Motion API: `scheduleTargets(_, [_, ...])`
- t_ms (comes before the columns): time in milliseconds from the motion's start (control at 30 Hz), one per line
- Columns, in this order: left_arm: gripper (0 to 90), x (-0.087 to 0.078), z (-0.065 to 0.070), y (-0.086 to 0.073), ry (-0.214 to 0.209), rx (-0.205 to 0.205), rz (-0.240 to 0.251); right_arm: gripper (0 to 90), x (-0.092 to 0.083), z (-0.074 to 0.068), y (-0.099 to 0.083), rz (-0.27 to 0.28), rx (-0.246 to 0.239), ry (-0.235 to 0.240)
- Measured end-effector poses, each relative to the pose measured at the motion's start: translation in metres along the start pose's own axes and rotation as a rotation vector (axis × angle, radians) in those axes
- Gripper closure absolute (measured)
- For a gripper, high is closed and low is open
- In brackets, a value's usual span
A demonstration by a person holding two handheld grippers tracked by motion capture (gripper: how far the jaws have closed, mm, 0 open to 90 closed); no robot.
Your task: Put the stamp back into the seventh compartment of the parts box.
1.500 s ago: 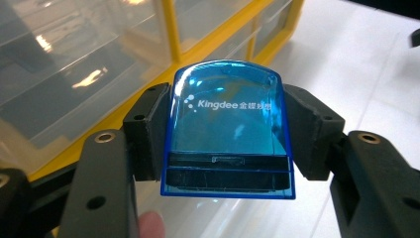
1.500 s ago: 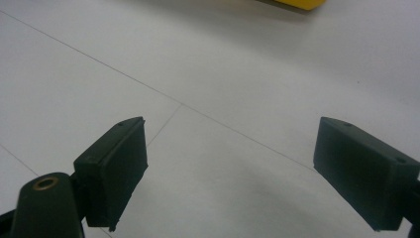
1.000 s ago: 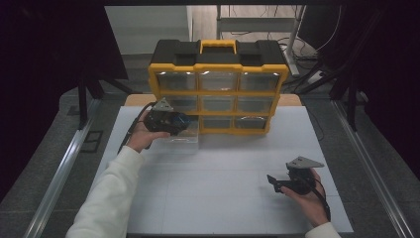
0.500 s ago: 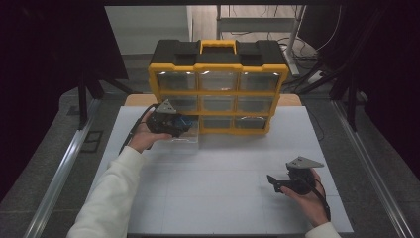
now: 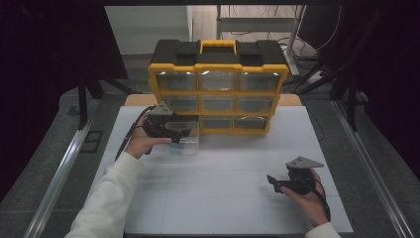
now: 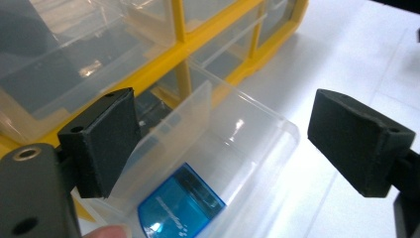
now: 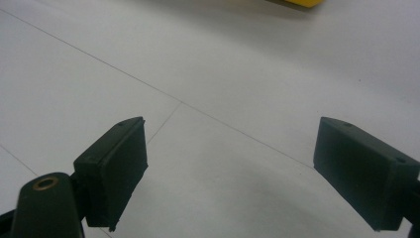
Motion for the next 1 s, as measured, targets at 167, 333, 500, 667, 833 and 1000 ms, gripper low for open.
scheduleTargets(167, [12.7, -0.005, 0.008, -0.005, -0.034, -0.016, 0.02, 13.9, 0.0, 0.0, 0.0, 0.0, -0.001, -0.002])
scheduleTargets(333, [13.4, -0.008, 0.019, -0.007, -0.055, -0.012, 0.03, 13.9, 0.0, 0.0, 0.0, -0.002, -0.001, -0.002])
scheduleTargets(500, [13.8, -0.009, 0.027, -0.007, -0.068, -0.014, 0.04, 13.9, 0.0, 0.0, 0.0, -0.001, -0.001, -0.002])
scheduleTargets(667, [15.3, -0.009, 0.031, -0.009, -0.062, -0.022, 0.02, 13.9, 0.0, 0.0, 0.0, -0.002, 0.0, 0.0])
scheduleTargets(833, [15.8, -0.01, 0.034, -0.009, -0.071, -0.031, 0.031, 13.9, 0.001, 0.0, -0.001, -0.005, -0.003, -0.001])
scheduleTargets(1000, [16.7, -0.014, 0.038, -0.012, -0.082, -0.036, 0.04, 13.9, 0.001, 0.0, -0.001, -0.005, -0.001, -0.002])
Point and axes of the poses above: each handheld gripper's, and its own axes: x roughly forward along the jaws, y roughly out of its top, z roughly to its right, the point moved 6 cm from there along x, roughly forward along the jaws, and after that the axes turned 5 degrees about -y, right-handed, at the moved point
